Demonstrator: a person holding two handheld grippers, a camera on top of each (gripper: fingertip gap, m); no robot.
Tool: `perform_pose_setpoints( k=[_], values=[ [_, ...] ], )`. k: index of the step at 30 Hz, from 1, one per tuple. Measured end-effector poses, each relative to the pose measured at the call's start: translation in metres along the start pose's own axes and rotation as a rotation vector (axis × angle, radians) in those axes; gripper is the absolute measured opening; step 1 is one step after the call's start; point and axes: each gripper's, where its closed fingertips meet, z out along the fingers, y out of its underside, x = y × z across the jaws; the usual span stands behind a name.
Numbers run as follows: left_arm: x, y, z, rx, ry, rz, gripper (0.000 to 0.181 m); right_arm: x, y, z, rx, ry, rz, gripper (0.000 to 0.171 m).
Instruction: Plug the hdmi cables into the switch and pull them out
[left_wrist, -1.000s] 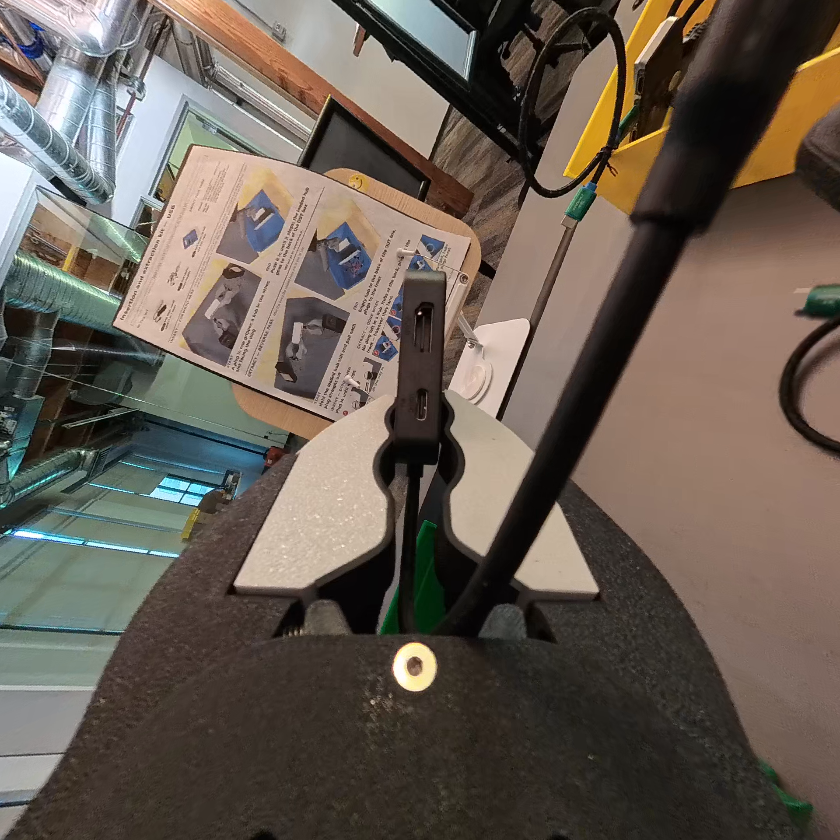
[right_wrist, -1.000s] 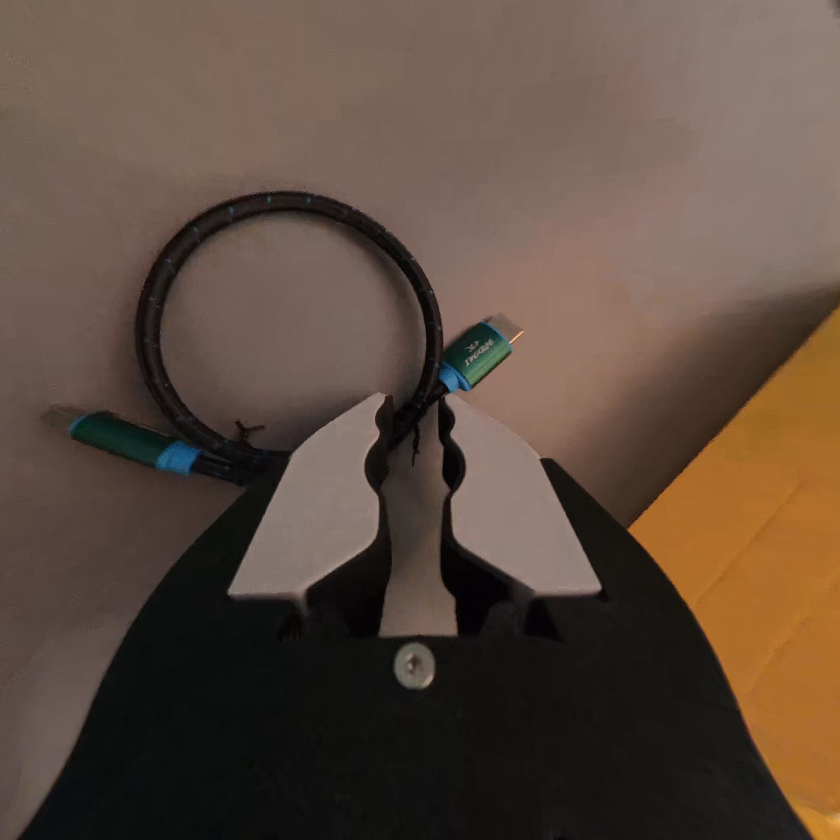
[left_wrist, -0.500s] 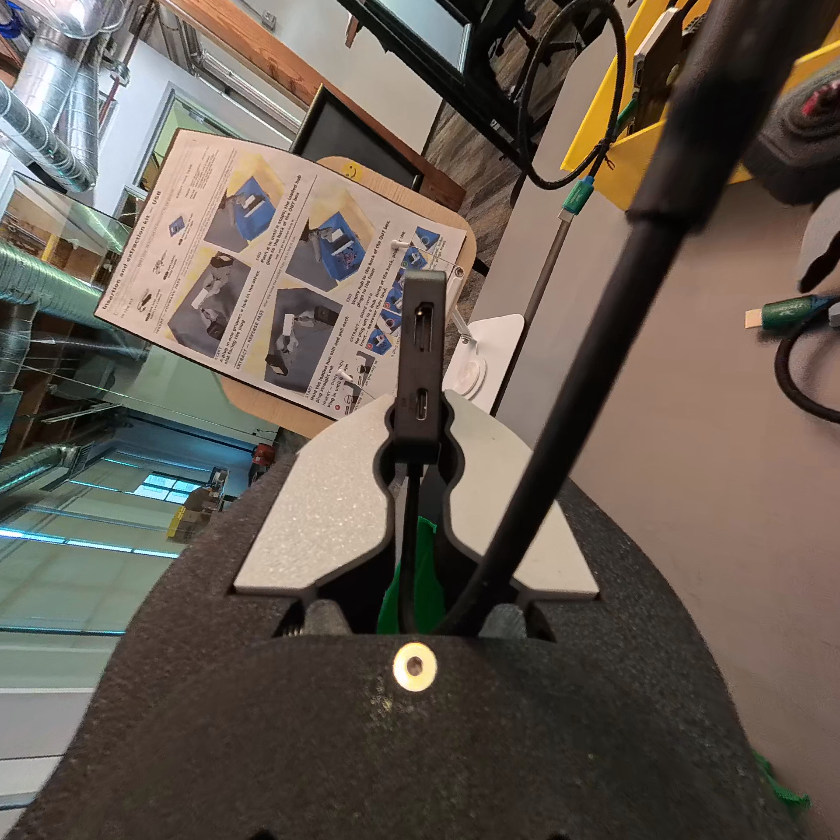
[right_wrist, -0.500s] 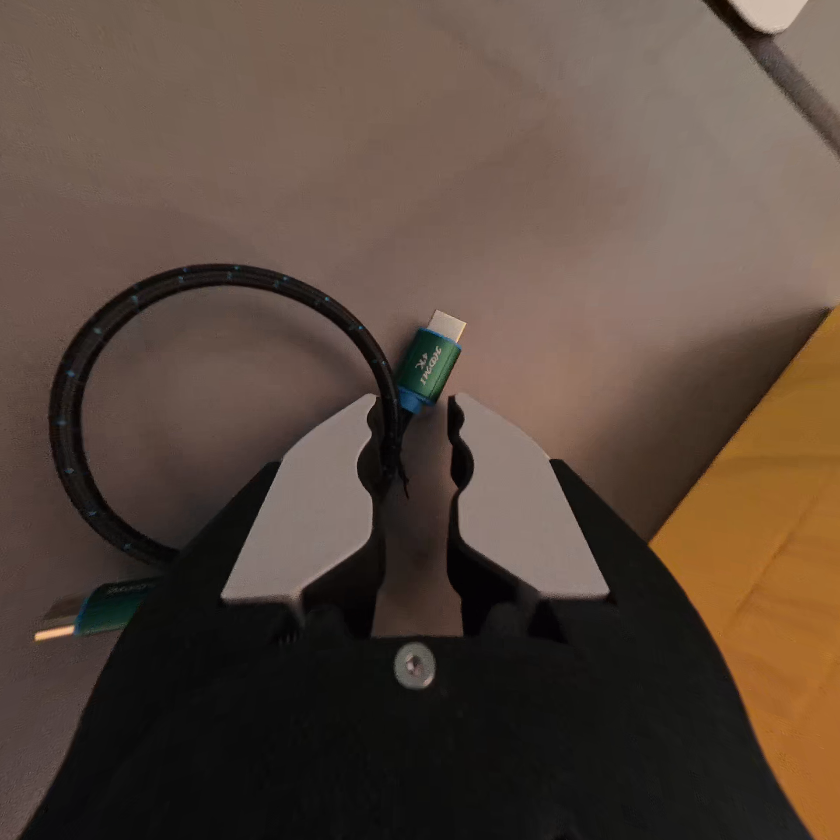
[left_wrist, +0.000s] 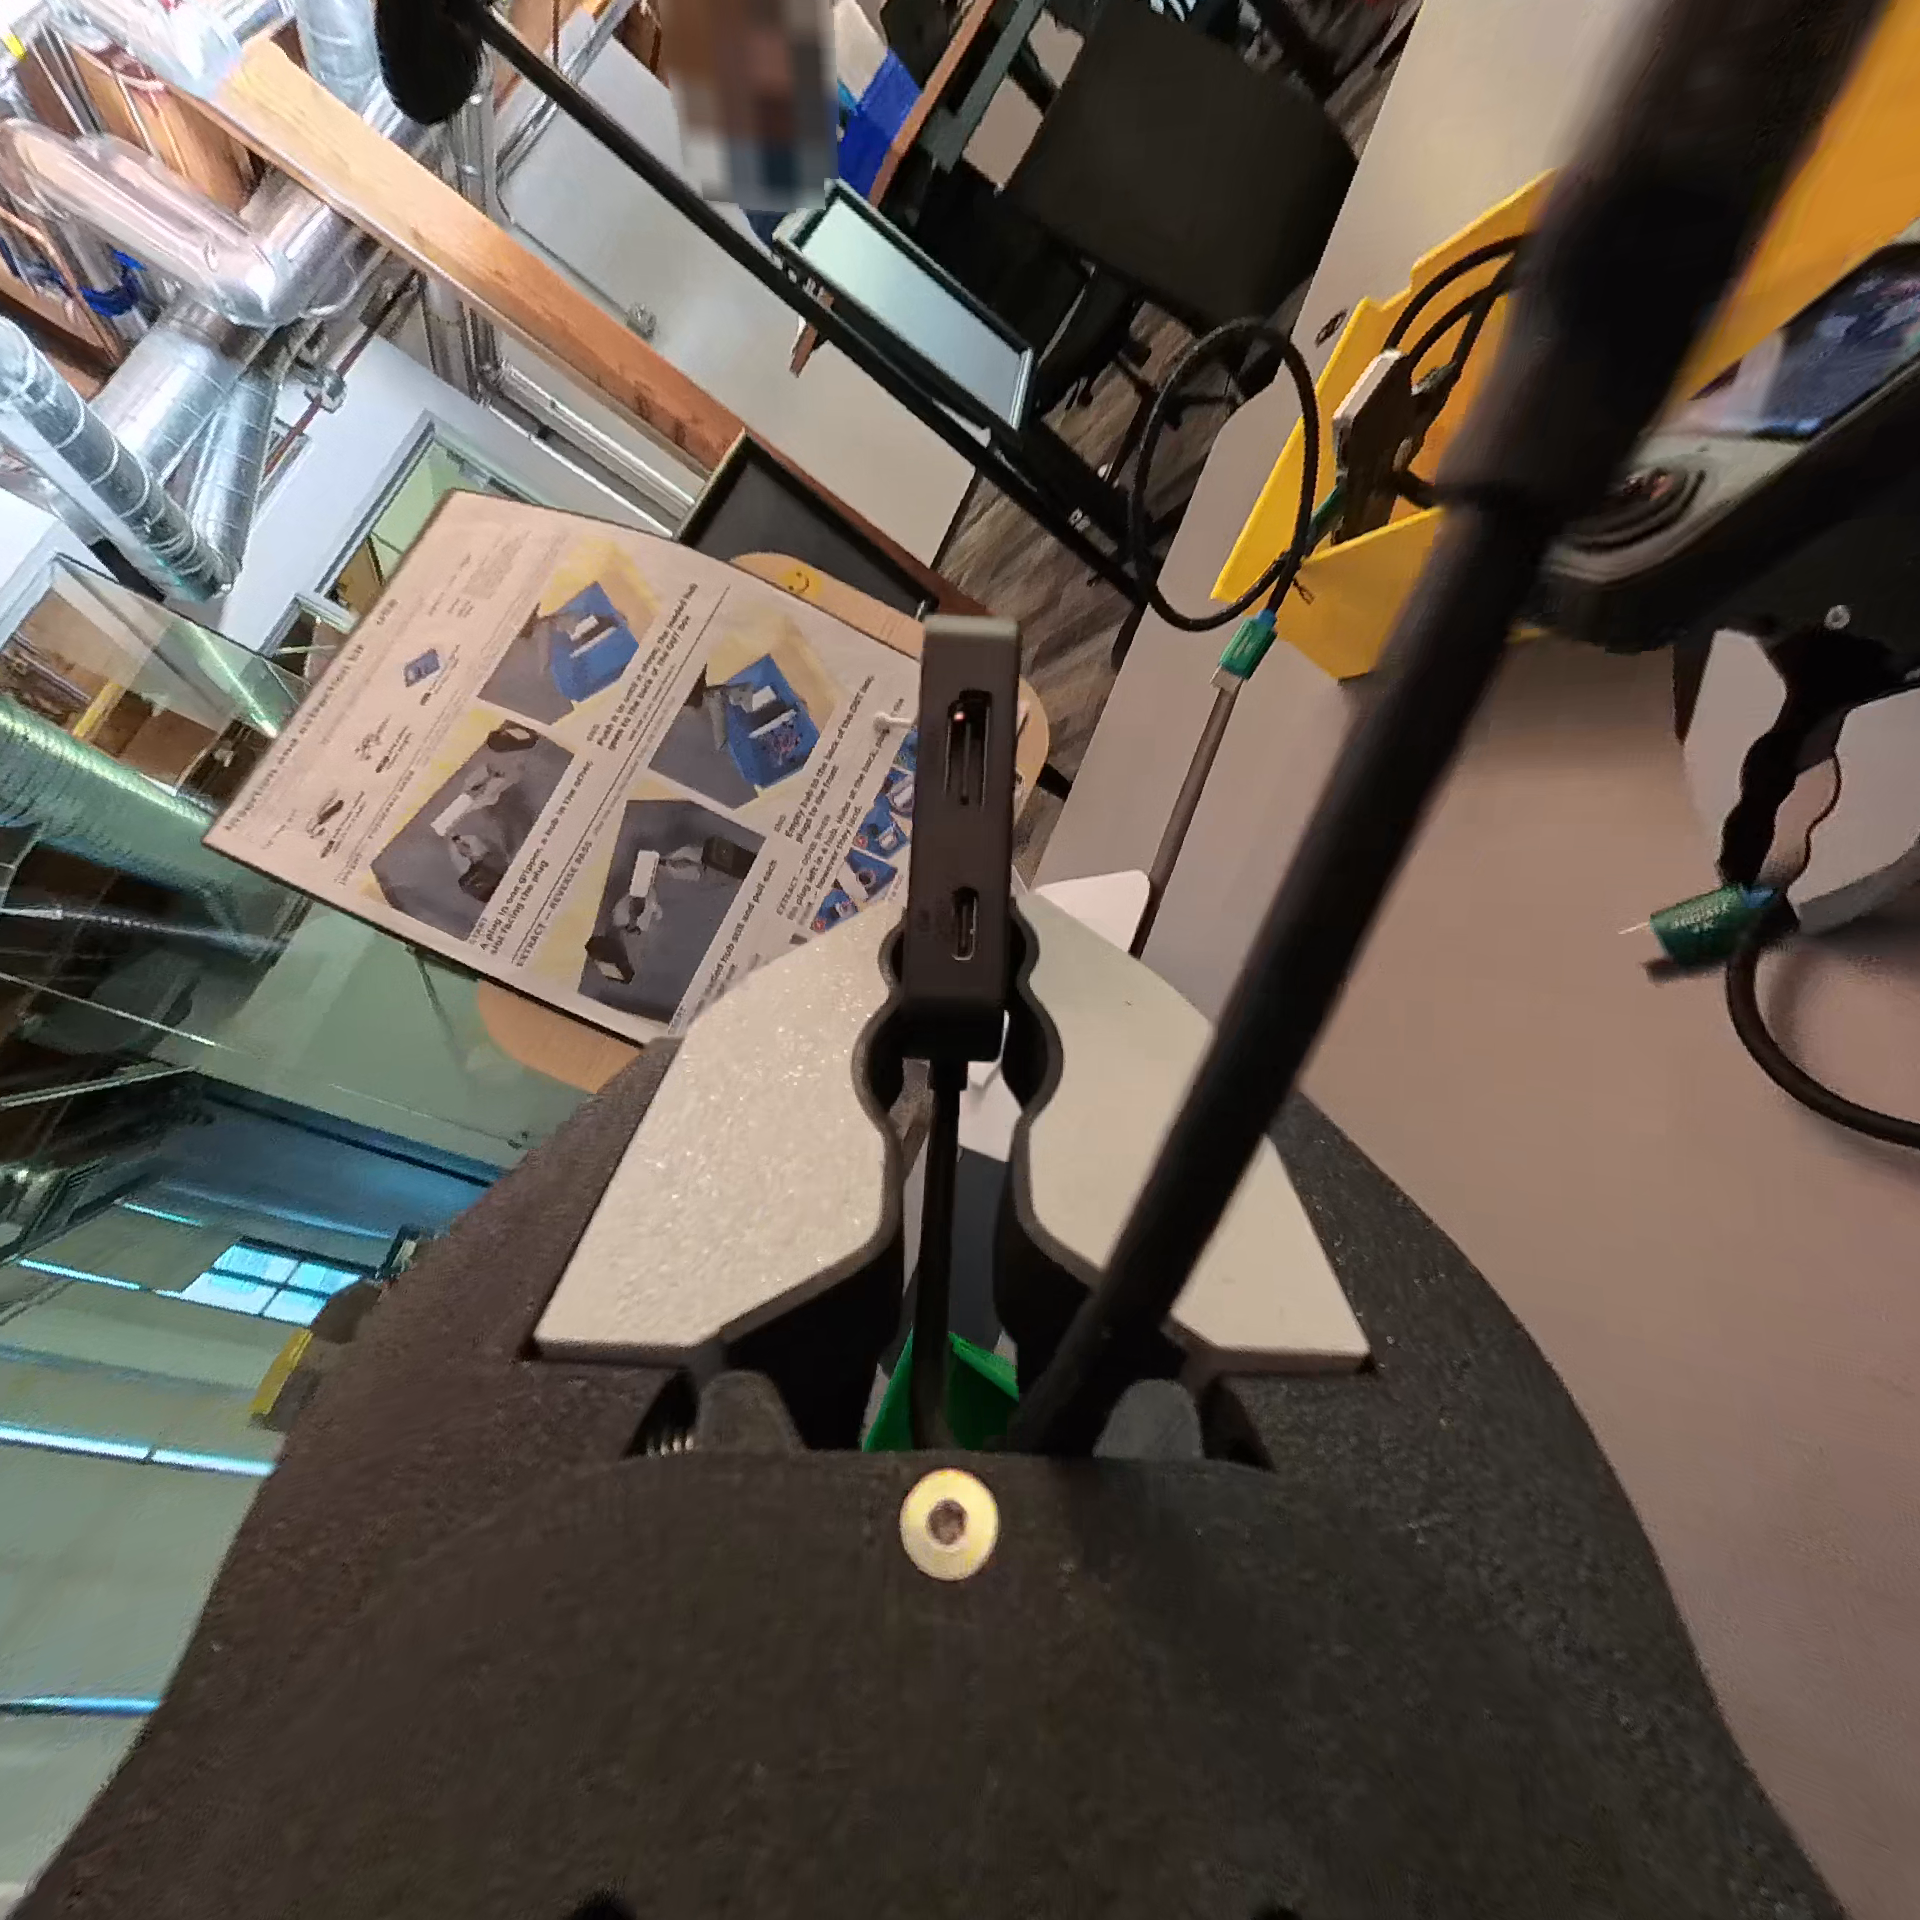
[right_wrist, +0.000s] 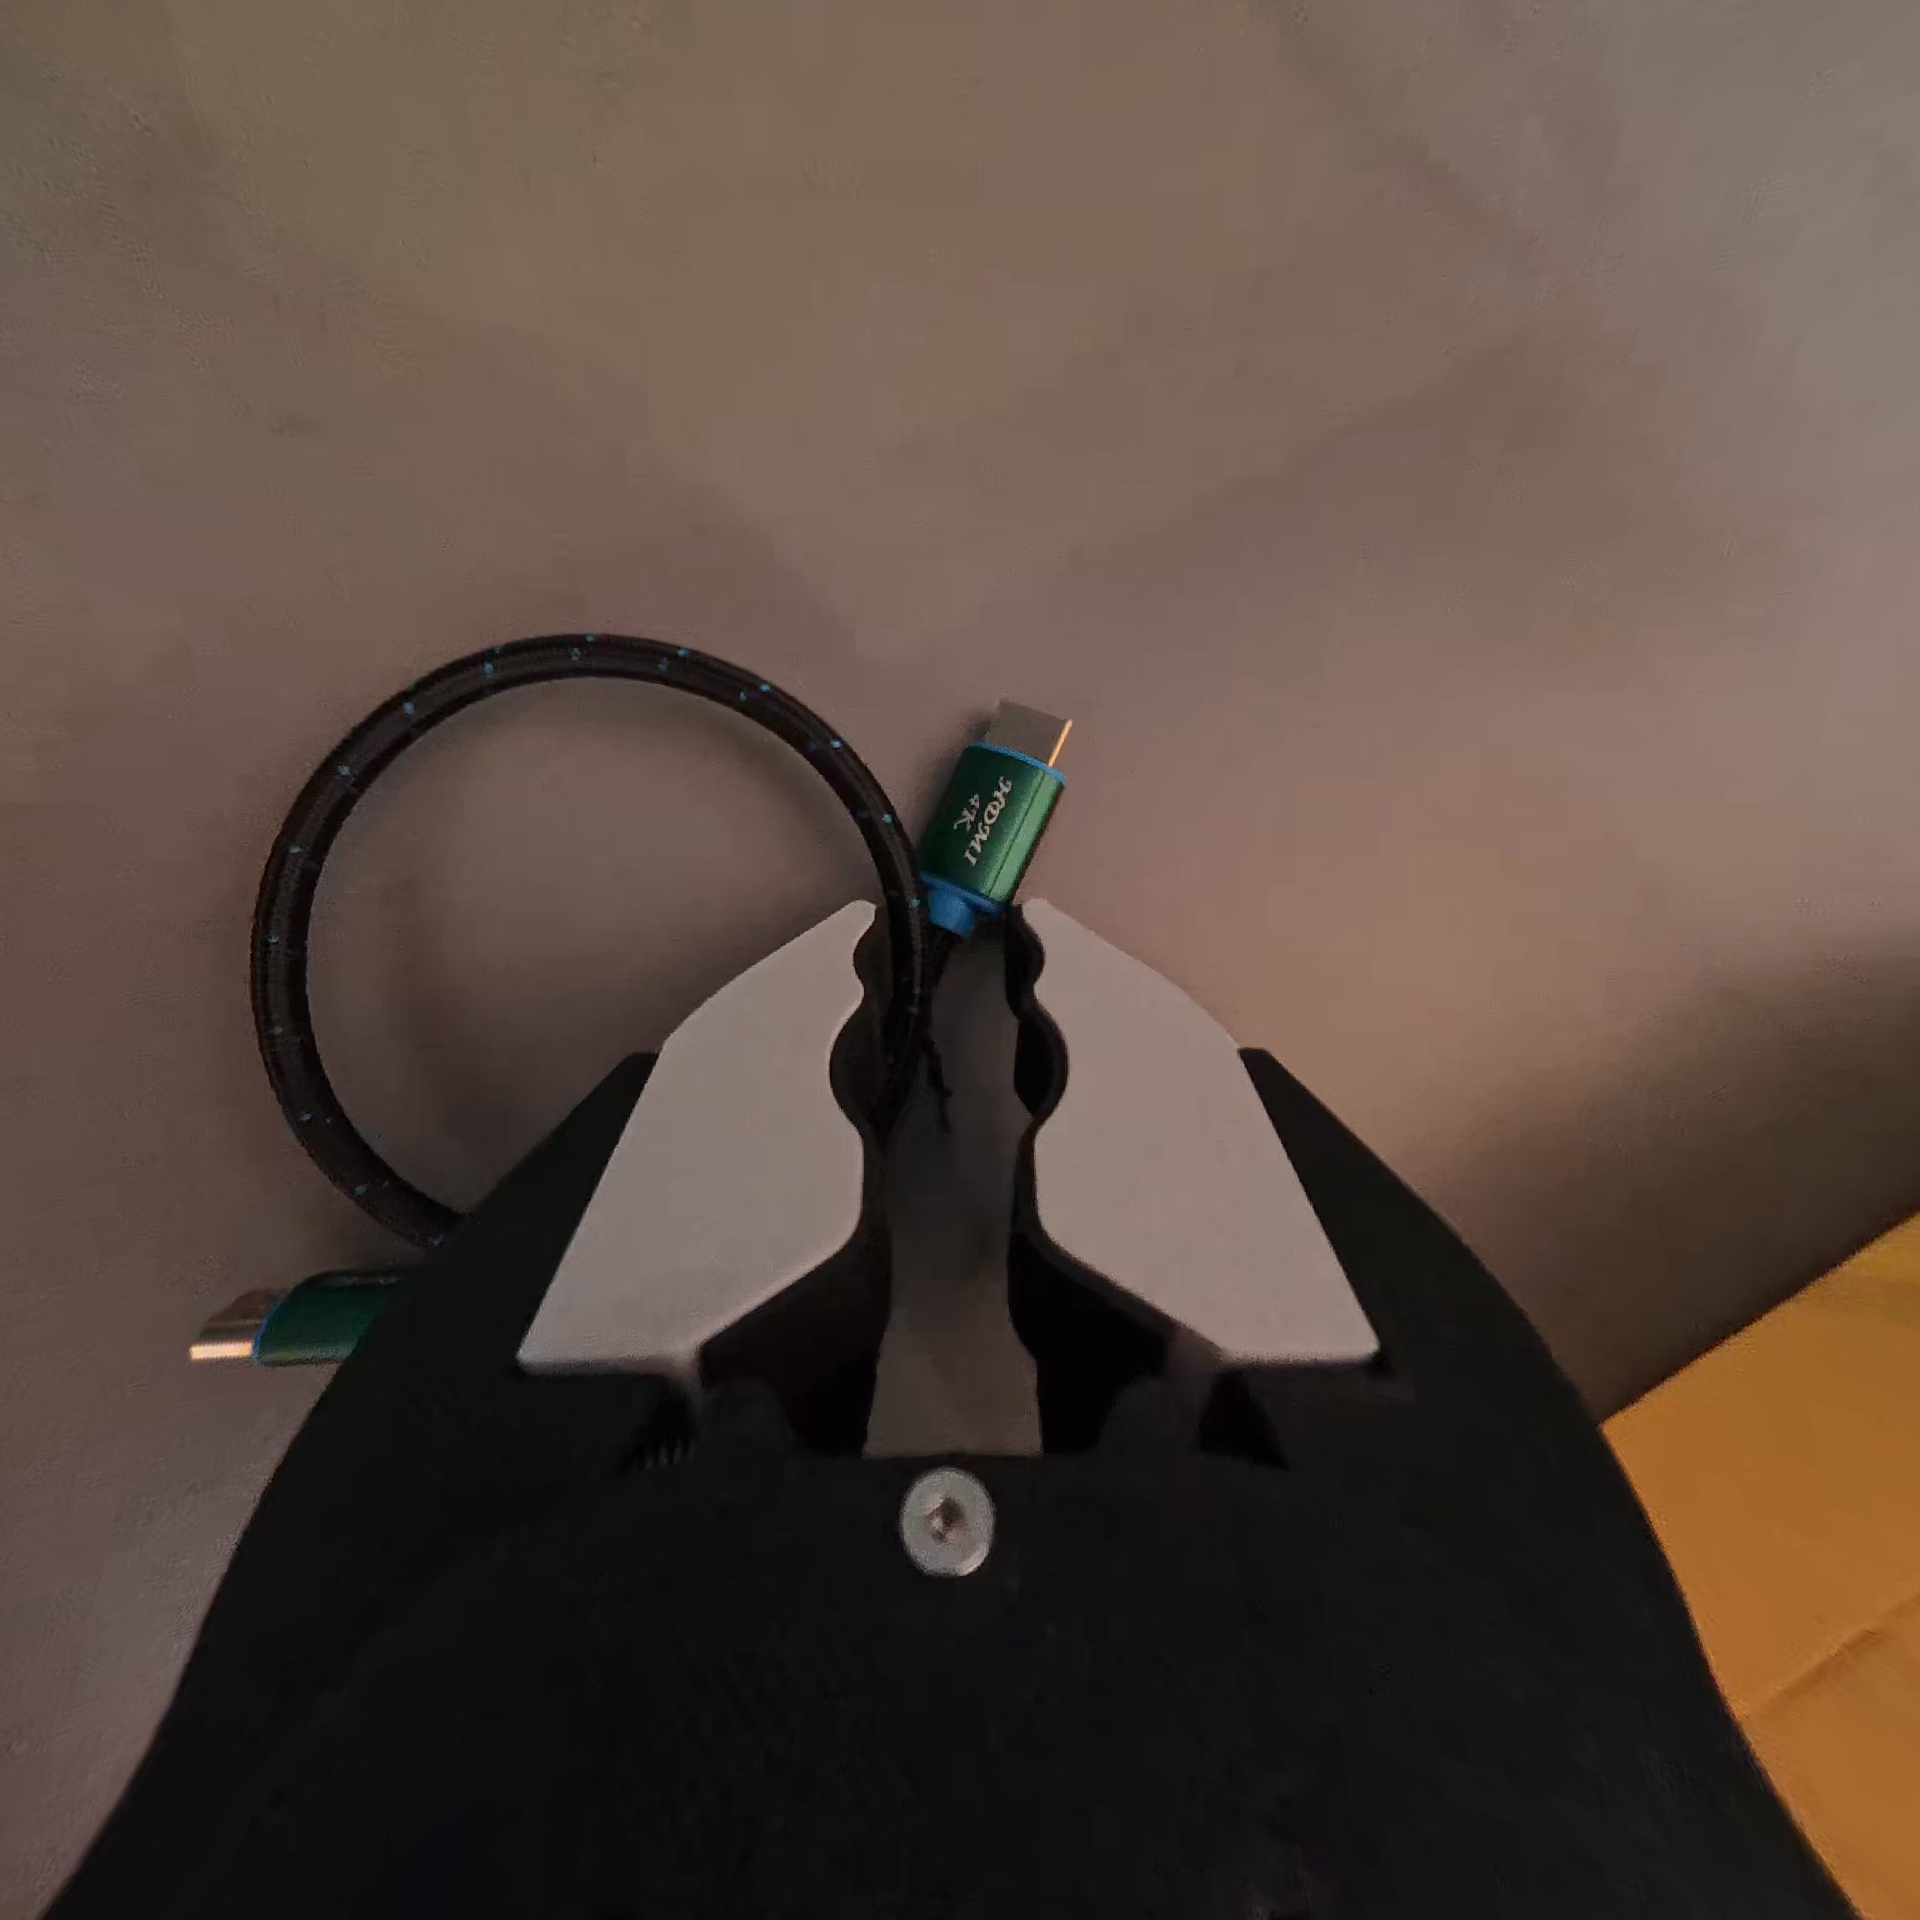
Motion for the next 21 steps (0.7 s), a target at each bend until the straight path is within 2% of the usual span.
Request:
perform_pose_setpoints(
  k=[5, 12, 15, 18, 21],
  values=[
    [-0.001, 0.001, -0.003, -0.010, -0.011, 0.026, 0.014, -0.013, -0.003, -0.002, -0.002, -0.024, -0.149, 0.019],
    [-0.002, 0.007, -0.001, -0.051, -0.021, 0.042, 0.014, -0.018, -0.028, -0.026, 0.224, 0.080, -0.315, 0.019],
    [-0.002, 0.006, -0.001, -0.053, -0.020, 0.044, 0.014, -0.010, -0.026, -0.034, 0.222, 0.134, -0.337, 0.019],
    [-0.002, 0.008, -0.001, -0.063, -0.024, 0.048, 0.013, 0.008, -0.031, -0.046, 0.221, 0.265, -0.394, 0.019],
    [-0.004, 0.009, 0.000, -0.071, -0.030, 0.043, 0.013, 0.040, -0.051, -0.077, 0.204, 0.587, -0.555, 0.019]
  ],
)
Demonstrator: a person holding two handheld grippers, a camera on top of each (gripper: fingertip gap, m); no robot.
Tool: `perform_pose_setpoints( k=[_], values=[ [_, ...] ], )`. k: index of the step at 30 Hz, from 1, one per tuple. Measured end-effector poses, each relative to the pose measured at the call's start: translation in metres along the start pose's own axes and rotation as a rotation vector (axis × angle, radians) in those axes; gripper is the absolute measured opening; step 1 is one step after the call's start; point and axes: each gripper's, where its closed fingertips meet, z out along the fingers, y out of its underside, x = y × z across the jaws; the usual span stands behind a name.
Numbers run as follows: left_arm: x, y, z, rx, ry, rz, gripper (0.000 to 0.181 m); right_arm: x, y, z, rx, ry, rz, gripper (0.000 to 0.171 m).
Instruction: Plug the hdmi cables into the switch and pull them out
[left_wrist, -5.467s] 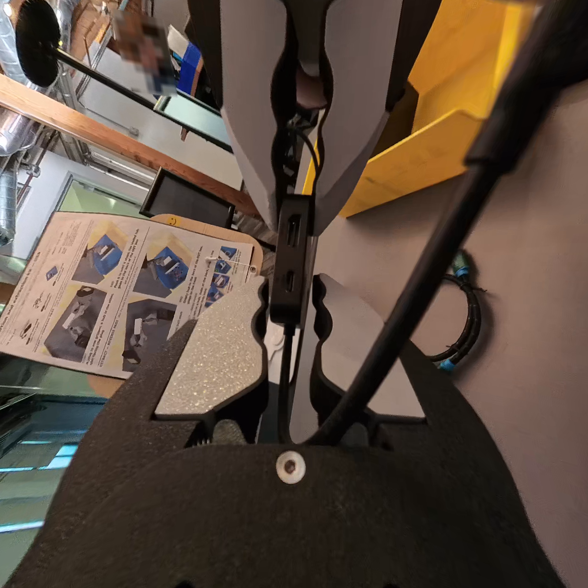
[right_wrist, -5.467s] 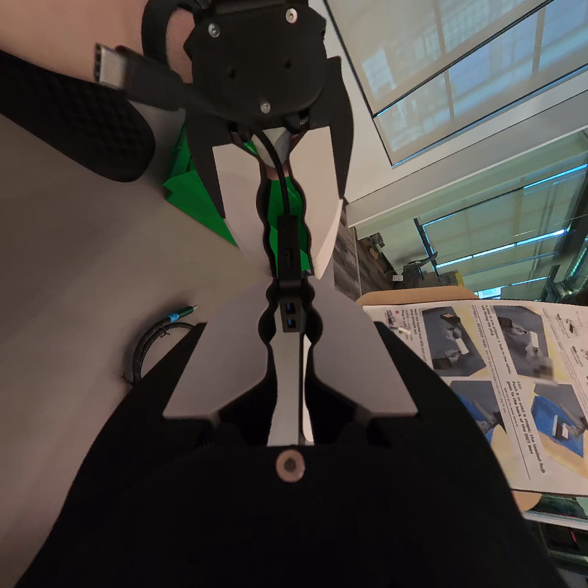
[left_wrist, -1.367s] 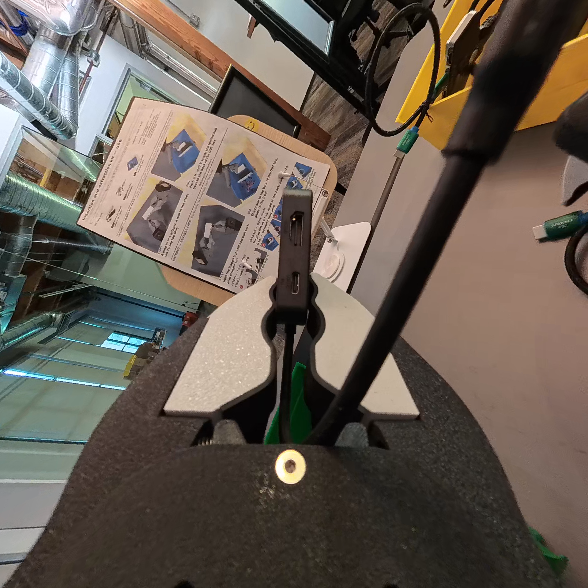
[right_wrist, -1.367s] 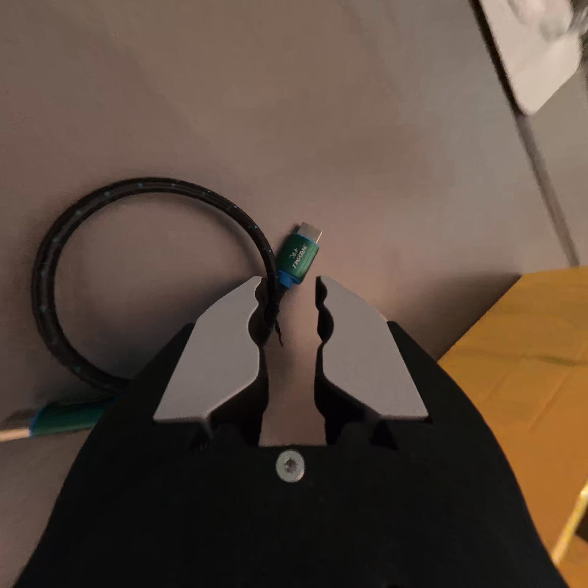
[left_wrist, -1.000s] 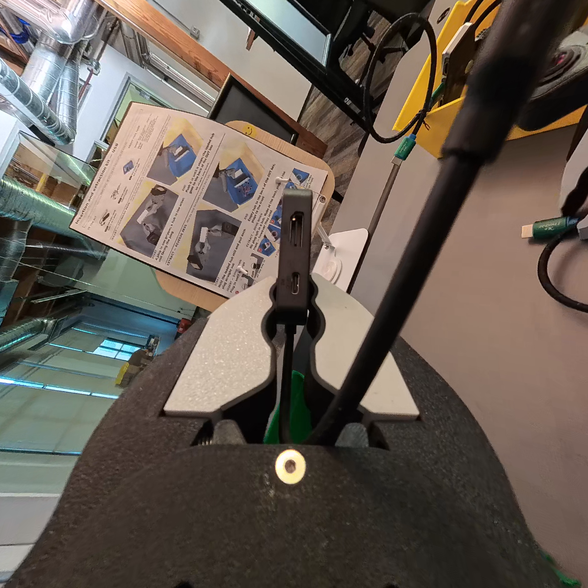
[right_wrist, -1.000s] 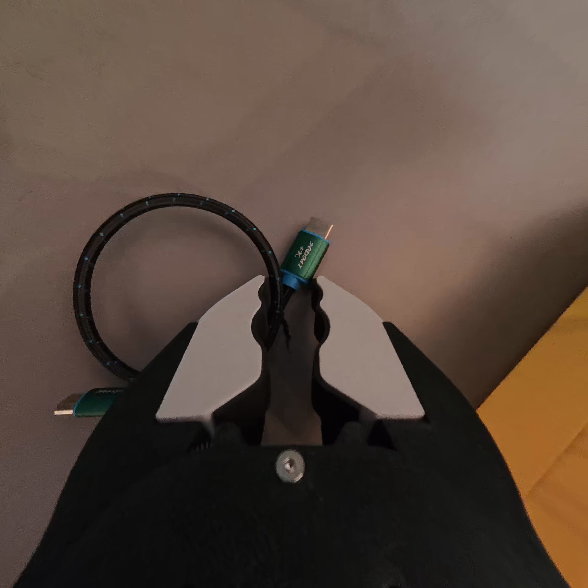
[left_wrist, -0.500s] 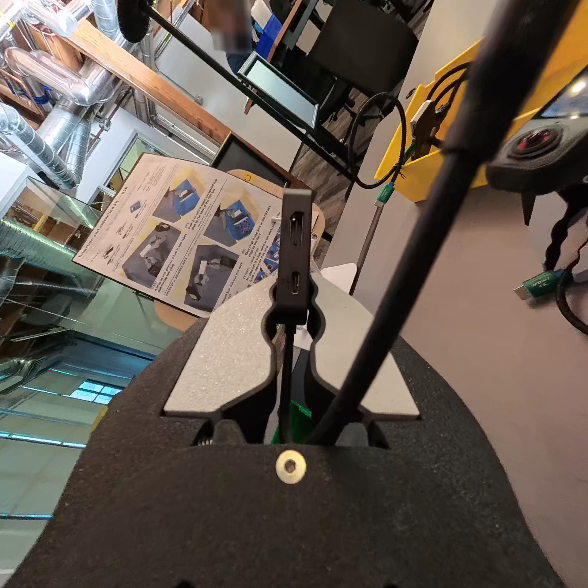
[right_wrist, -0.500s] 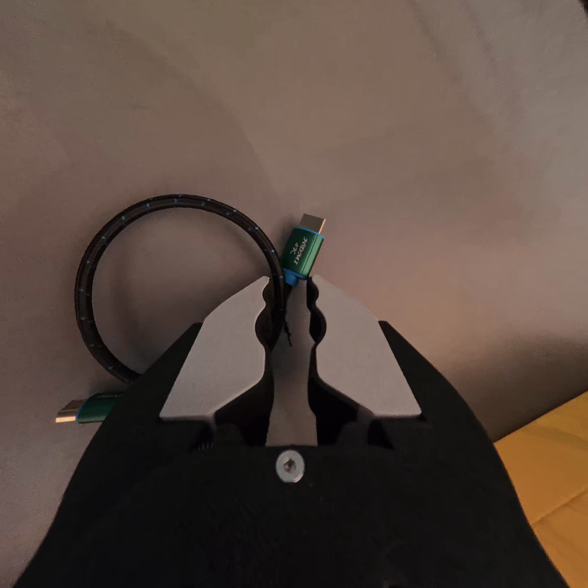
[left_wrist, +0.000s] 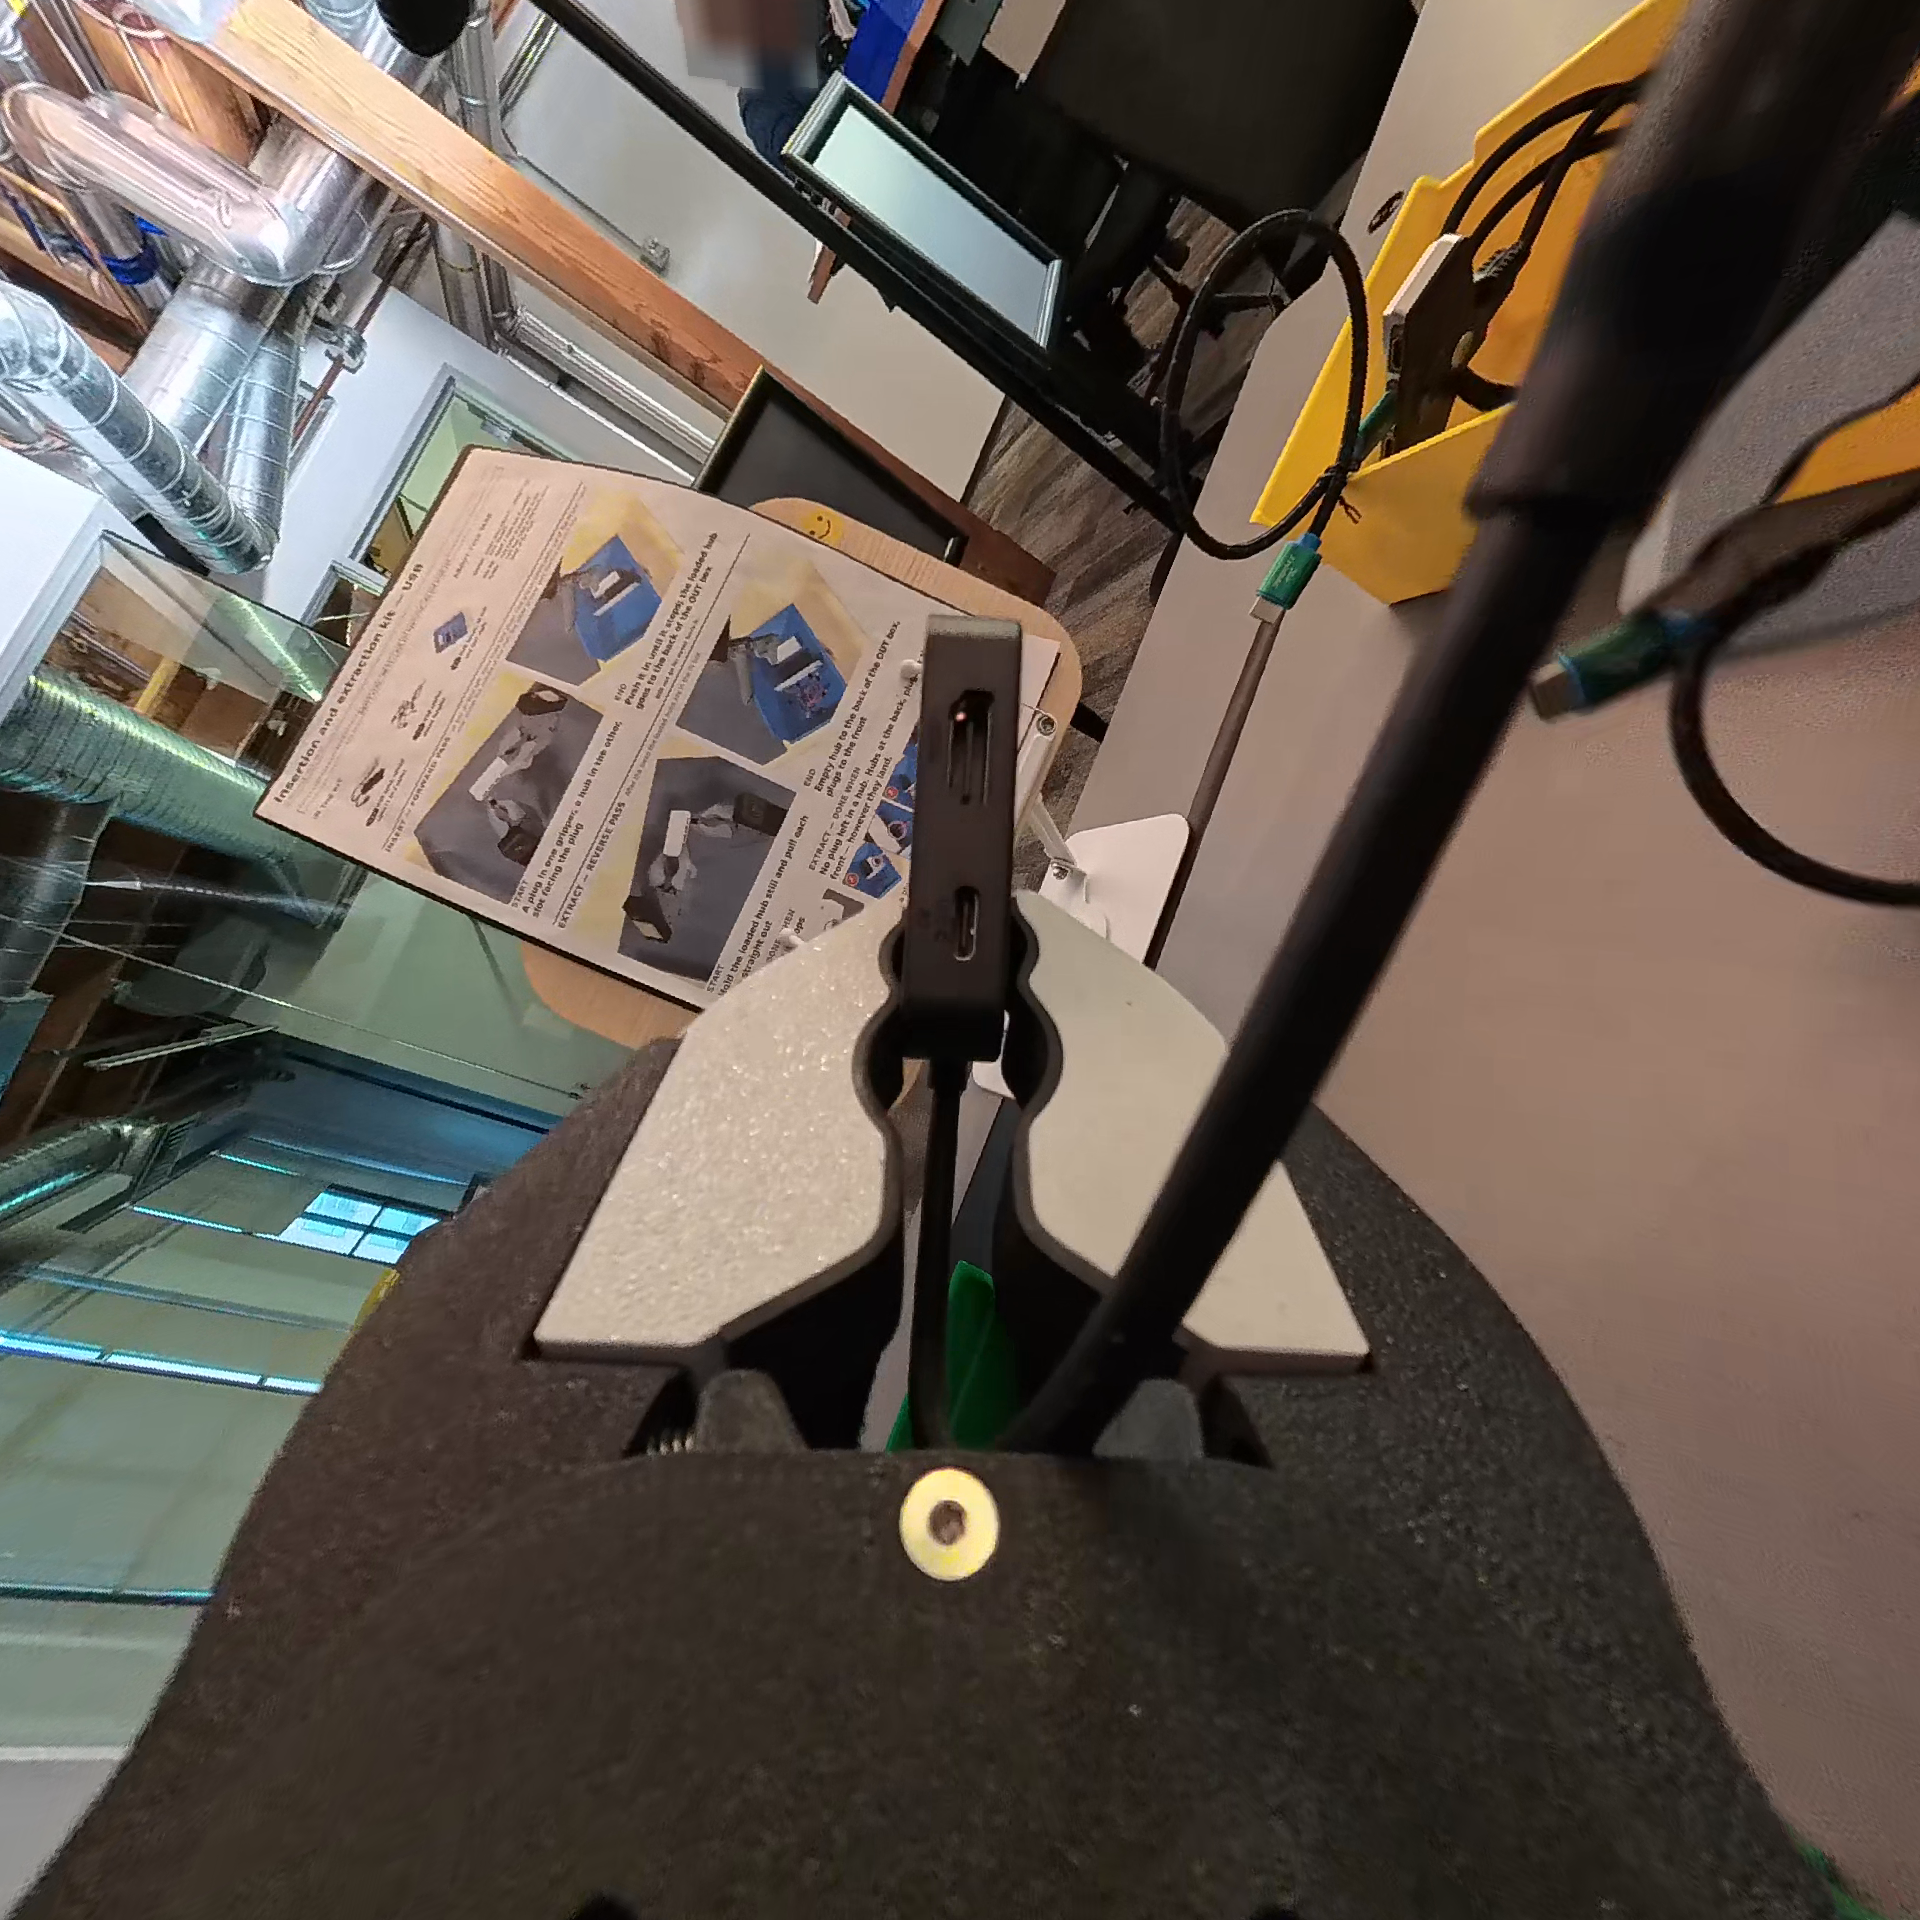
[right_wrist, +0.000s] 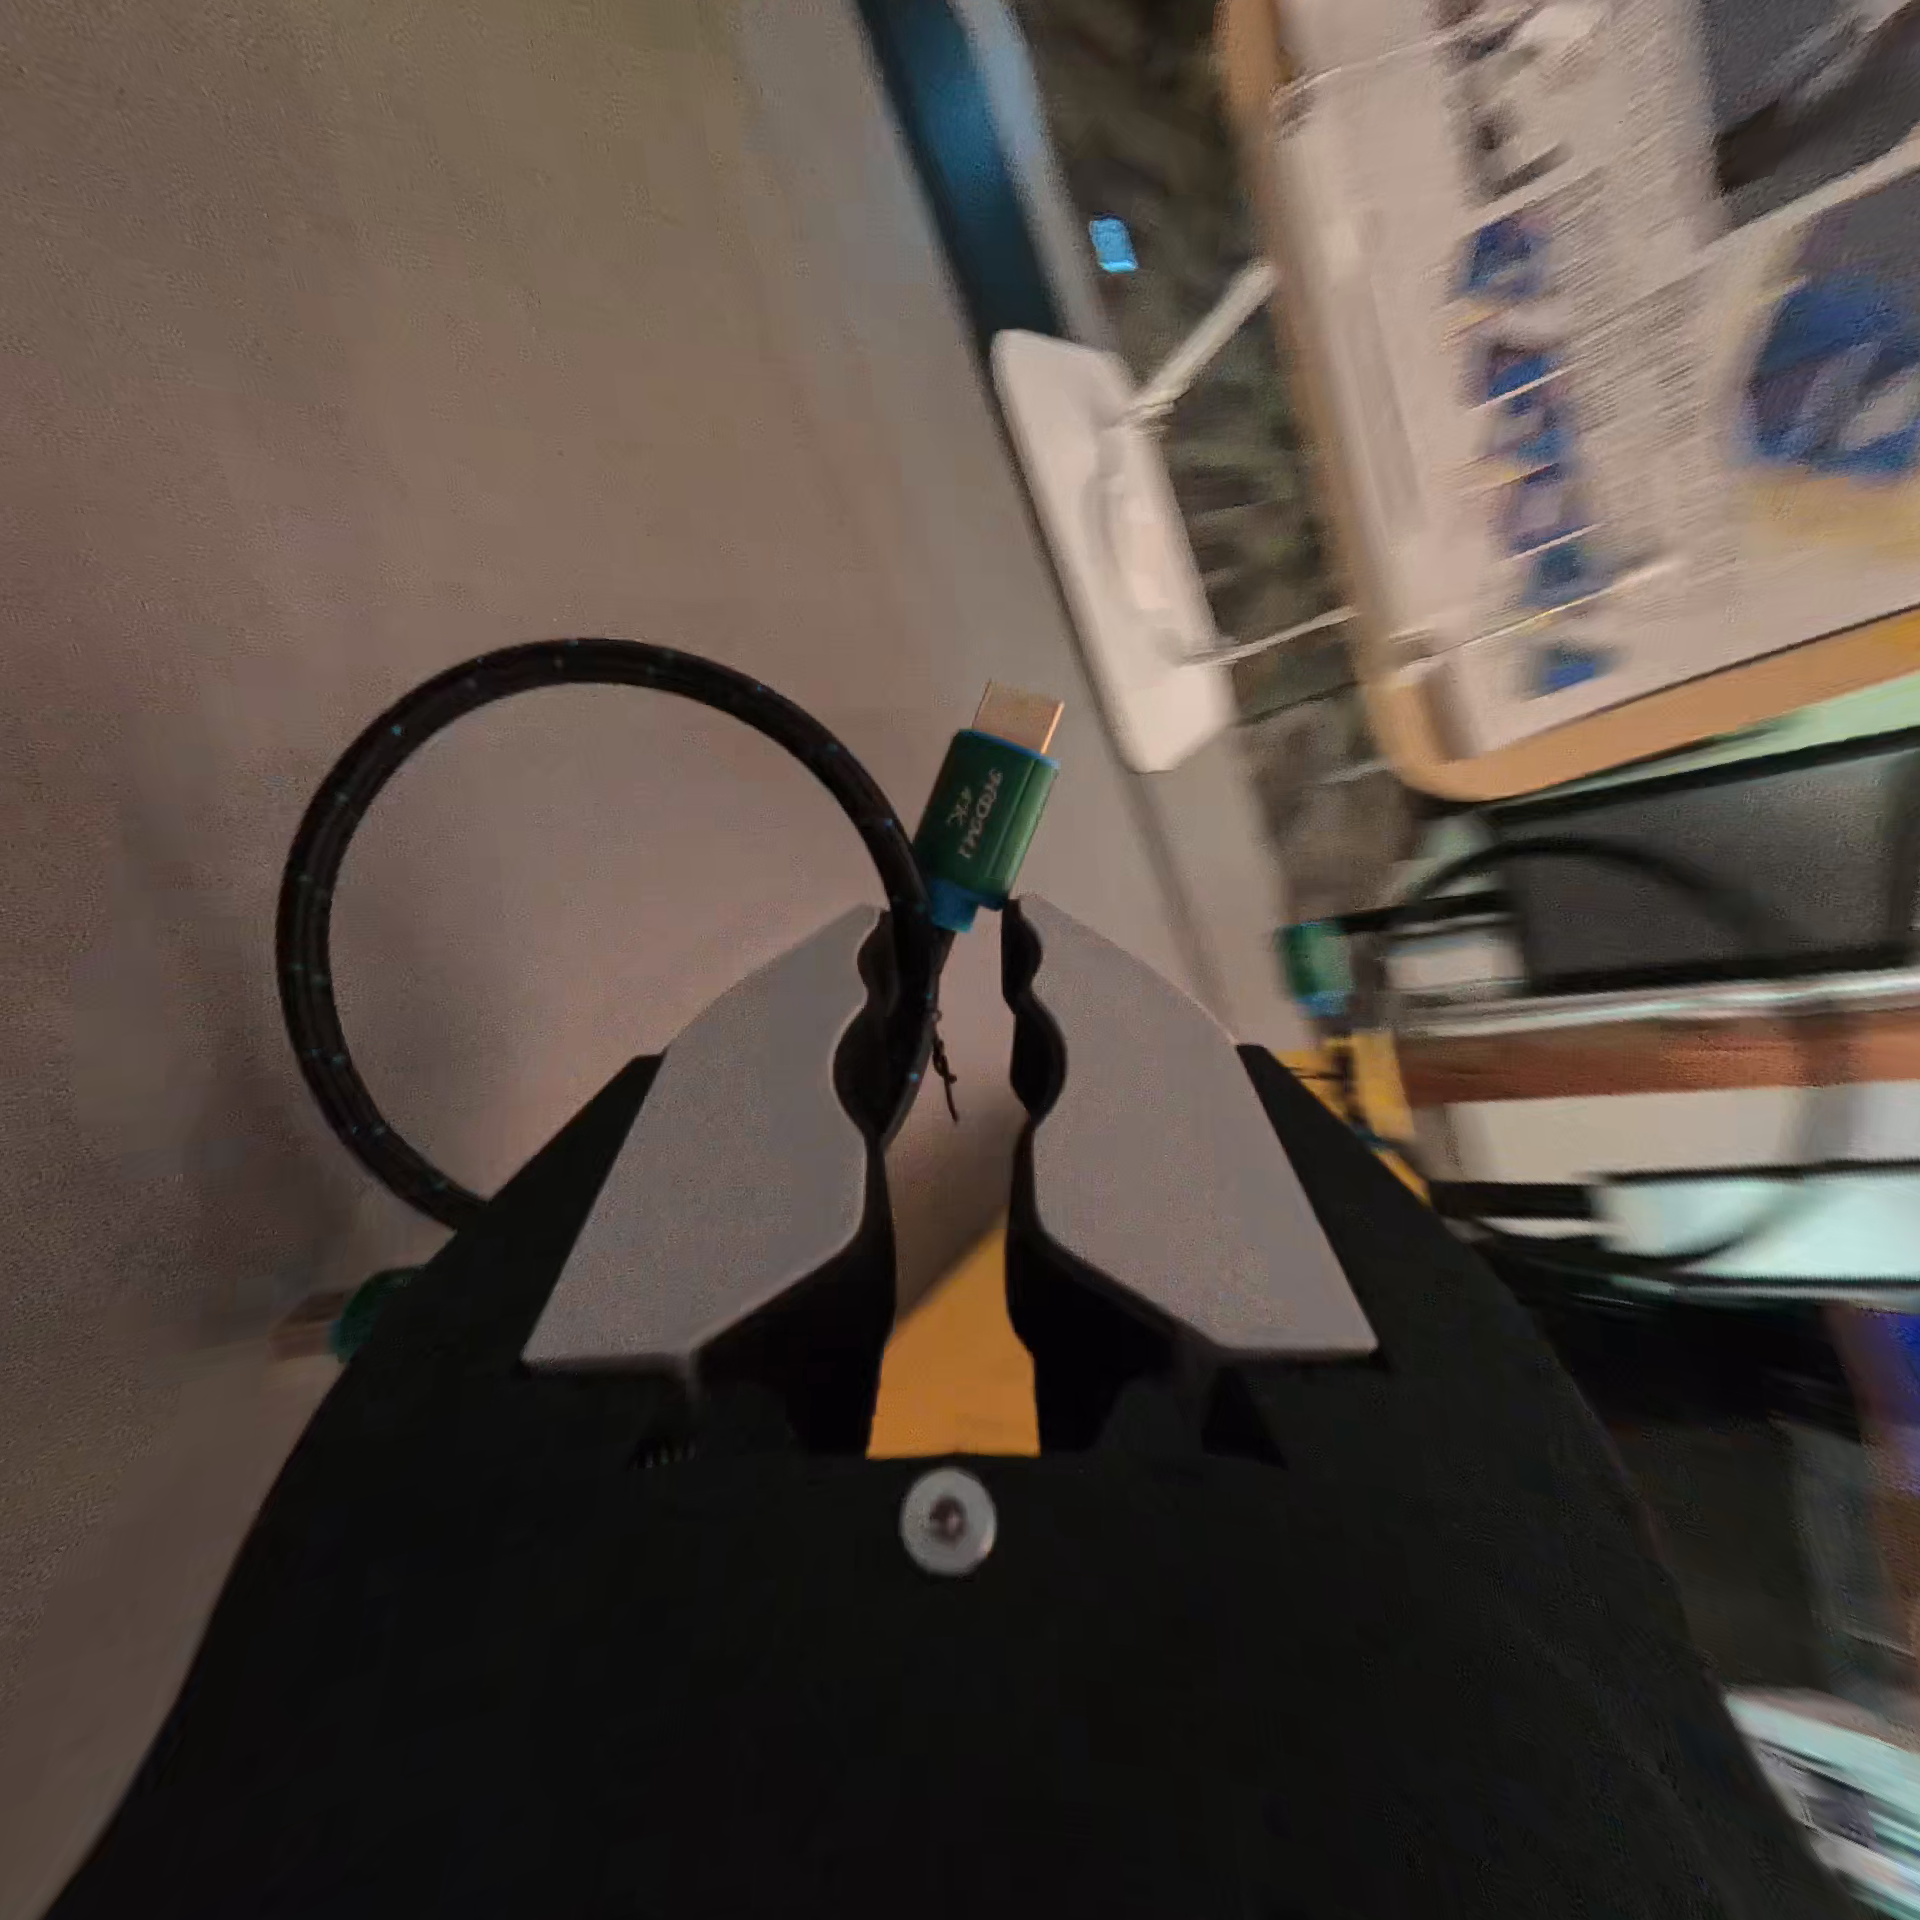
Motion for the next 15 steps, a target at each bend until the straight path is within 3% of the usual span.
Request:
perform_pose_setpoints(
  k=[4, 6, 15],
  values=[
    [-0.001, 0.003, 0.001, -0.013, -0.006, -0.003, 0.014, 0.029, -0.028, -0.019, -0.027, 0.346, -0.452, 0.019],
    [-0.001, 0.004, 0.001, -0.019, -0.008, 0.000, 0.014, 0.017, -0.033, -0.021, -0.026, 0.400, -0.582, 0.019],
    [-0.001, 0.003, 0.002, -0.034, -0.012, -0.002, 0.014, -0.040, -0.032, -0.041, 0.013, 0.379, -0.609, 0.012]
  ],
)
